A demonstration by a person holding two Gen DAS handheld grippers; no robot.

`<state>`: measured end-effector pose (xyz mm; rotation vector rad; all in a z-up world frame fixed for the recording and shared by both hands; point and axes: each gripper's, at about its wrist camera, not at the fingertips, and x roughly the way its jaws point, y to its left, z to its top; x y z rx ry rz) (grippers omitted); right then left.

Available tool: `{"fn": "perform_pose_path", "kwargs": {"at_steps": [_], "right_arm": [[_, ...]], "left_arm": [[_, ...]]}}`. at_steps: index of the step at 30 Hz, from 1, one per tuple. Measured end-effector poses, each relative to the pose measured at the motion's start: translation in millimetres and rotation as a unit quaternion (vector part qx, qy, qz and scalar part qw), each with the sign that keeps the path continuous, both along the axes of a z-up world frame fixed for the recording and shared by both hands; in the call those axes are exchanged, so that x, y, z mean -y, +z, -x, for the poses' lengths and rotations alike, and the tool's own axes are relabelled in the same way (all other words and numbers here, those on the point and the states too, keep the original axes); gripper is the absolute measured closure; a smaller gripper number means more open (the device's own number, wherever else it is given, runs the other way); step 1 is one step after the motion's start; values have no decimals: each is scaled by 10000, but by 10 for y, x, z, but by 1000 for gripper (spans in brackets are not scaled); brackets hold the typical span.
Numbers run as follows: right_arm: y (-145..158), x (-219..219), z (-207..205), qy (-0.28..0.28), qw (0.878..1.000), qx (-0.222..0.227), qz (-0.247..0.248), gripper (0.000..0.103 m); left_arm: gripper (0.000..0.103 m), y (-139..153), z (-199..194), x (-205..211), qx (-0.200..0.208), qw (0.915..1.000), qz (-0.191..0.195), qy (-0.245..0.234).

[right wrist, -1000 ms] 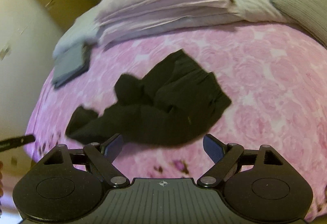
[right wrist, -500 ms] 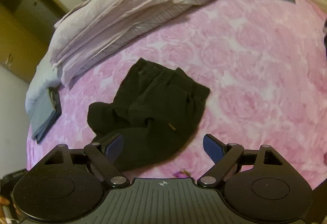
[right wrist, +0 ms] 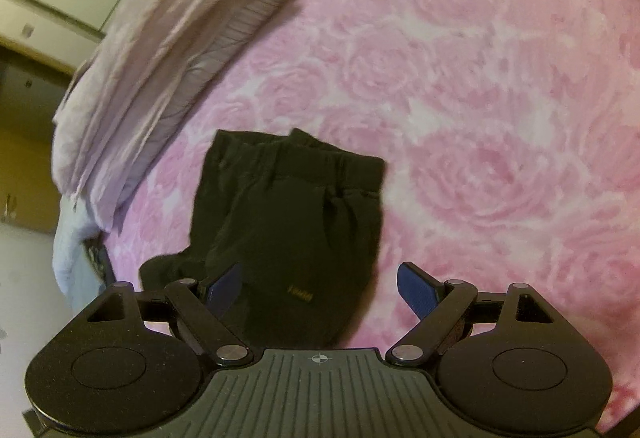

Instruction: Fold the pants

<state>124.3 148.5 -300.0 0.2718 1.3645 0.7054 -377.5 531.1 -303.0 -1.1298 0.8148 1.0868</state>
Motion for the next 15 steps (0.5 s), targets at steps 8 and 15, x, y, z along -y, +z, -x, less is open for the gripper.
{"fn": "perform_pose_path", "kwargs": {"at_steps": [8,15], "right_arm": [[-789,-78,-331,-522,9976,-426,-178,20],[-1430,-165,-457,-918,9889,-938,-693,29]], "left_arm": [[48,-525,-128,-259,-16,9998,208,-77],[59,-744,-67,-312,106,9990,424,28]]}}
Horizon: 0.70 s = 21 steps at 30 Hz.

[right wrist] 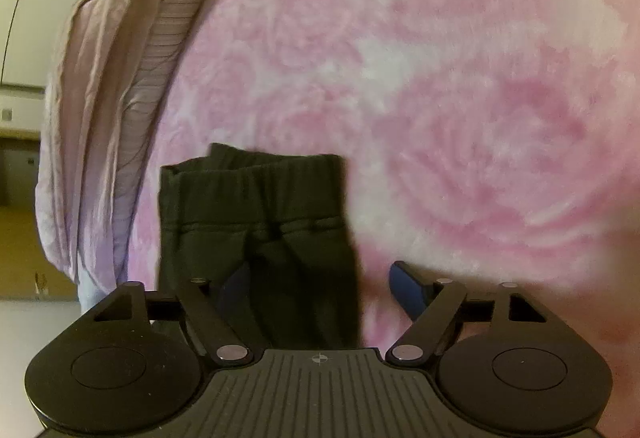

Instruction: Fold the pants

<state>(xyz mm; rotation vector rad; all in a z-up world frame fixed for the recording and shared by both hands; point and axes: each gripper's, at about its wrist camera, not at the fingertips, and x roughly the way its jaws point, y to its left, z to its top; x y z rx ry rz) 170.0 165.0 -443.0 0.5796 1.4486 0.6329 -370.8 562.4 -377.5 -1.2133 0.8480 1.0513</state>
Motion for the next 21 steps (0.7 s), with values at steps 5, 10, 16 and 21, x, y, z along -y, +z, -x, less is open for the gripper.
{"fn": "perform_pose_path", "kwargs": {"at_steps": [5,10,16,21], "right_arm": [[-99,-113,20,-91,9984,51,-553,67],[222,-298,40,108,9993,191,-309,97],[1493,-567,-280,-251,9867,1065,-1199,99],[2558,-611,-268,-73,9536,2165,-2092,100]], "left_arm": [[66,-98,110,6,-18,9999,149,42],[95,-90,122,-42,0,9998,173,-21],[97,375,106,-491,-171,9983,-539,156],[97,1162,388,-761,33,9852,-1561,713]]}}
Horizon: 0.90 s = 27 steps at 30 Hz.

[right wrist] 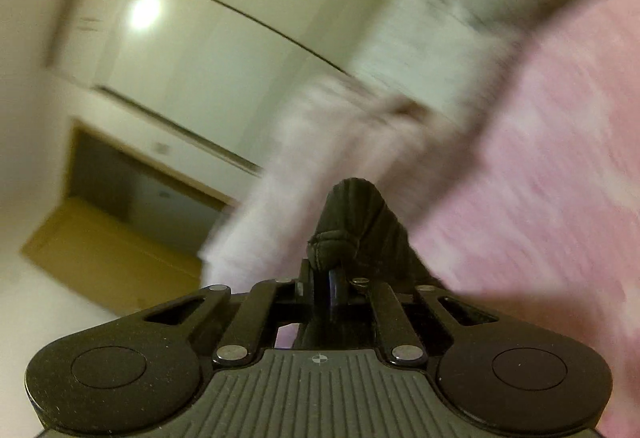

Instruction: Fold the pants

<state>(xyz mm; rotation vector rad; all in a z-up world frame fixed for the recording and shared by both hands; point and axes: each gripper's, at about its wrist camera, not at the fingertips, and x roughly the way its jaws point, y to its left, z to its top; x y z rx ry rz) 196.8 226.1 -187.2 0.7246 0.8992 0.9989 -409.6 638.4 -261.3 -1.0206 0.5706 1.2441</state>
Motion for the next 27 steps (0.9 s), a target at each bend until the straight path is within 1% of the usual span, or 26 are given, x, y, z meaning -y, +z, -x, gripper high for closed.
{"fn": "perform_pose_path", "kwargs": {"at_steps": [2,4,6,8,9,10,11,12,13,14,15,16,18,19,20,21,23,24,25,27], "right_arm": [[203,231,109,-105,9997,150,-179,100],[283,581,225,-243,9994,186,-165,100],[286,974,292,-361,9992,146,95,100],[181,1447,392,-510,9972,-102,528,100],[75,1691,448,-555,9940,-283,899,99],[-41,1870,487,-638,9867,-479,1414,99],[-189,2055,519,-737,9747,-705,1990,95],[-338,2170,532,-781,9616,-951,2452,82],[-557,2310,541,-768,9334,-1348,3236,74],[-709,2401,554,-799,9069,-1589,3820,70],[-817,2477,573,-794,8933,-1703,4084,70],[-906,2532,594,-755,8879,-1775,4175,70],[-1005,2499,613,-723,8887,-1825,4143,70],[-1045,2441,610,-628,8920,-1851,4076,69],[-1049,2356,580,-499,8953,-1851,4021,69],[-1083,2240,560,-350,8985,-1802,3988,69],[-1077,2139,572,-71,9020,-1645,3992,69],[-1070,2041,569,62,9022,-1561,4020,69],[-1077,2006,558,138,9036,-1503,4010,69],[-1071,1939,554,192,9073,-1426,3952,69]], "left_arm": [[97,272,192,112,158,9994,-244,204],[97,455,362,343,214,9984,-385,355],[97,566,562,718,277,9978,-370,482],[94,561,706,1070,274,9981,-176,522],[85,529,745,1229,200,9984,-29,530],[81,418,790,1417,37,9982,221,550],[76,317,832,1549,-160,9969,436,636],[76,214,881,1643,-360,9949,635,697],[76,99,916,1739,-485,9925,865,716],[76,2,925,1825,-577,9903,1027,740],[76,-56,909,1887,-662,9890,1104,731],[76,-117,838,1942,-691,9888,1159,636],[73,-175,614,2000,-765,9920,952,307],[71,-202,473,2012,-774,9932,867,87],[66,-248,351,2001,-694,9942,816,-112],[63,-292,201,1988,-548,9950,788,-270],[61,-414,-136,1910,-135,9947,811,-617],[56,-480,-329,1868,-43,9935,819,-787],[53,-534,-460,1839,-41,9925,808,-913],[52,-631,-729,1759,-179,9907,761,-1117]]}}
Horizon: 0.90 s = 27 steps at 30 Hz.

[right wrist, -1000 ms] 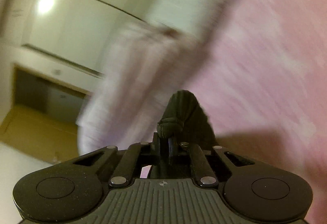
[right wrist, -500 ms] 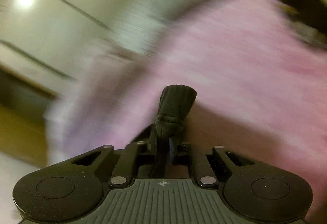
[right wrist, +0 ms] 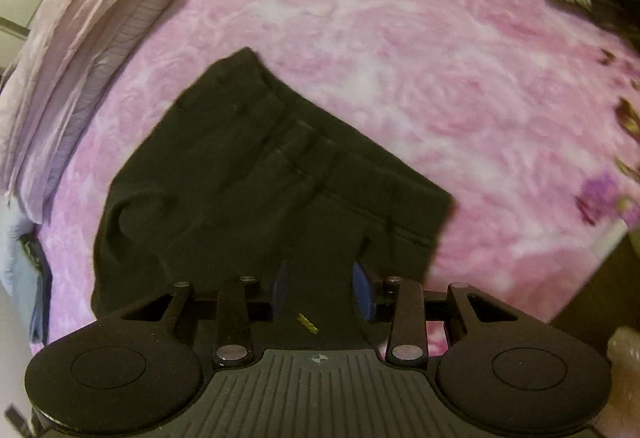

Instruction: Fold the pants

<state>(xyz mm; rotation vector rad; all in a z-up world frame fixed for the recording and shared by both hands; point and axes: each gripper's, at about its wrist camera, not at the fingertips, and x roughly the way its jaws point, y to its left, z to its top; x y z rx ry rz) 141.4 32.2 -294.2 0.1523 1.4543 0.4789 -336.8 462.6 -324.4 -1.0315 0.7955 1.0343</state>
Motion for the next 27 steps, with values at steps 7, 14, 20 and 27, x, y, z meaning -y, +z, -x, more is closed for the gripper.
{"fn": "perform_pose_path", "kwargs": {"at_steps": [7,14,20,27], "right_arm": [[-16,104,-49,-716,9973,-4,189,69],[-57,-60,154,-850,9960,-184,198,68],[53,109,89,-1187,9929,9,119,68],[131,468,-82,-1608,9870,-27,-46,68]], "left_arm": [[34,-200,-221,-237,232,9992,272,-160],[81,-710,-821,-403,451,9933,921,-538],[99,160,-1284,-250,63,9845,-993,-1447],[94,1239,-1797,931,965,8842,-2210,-3999]]}}
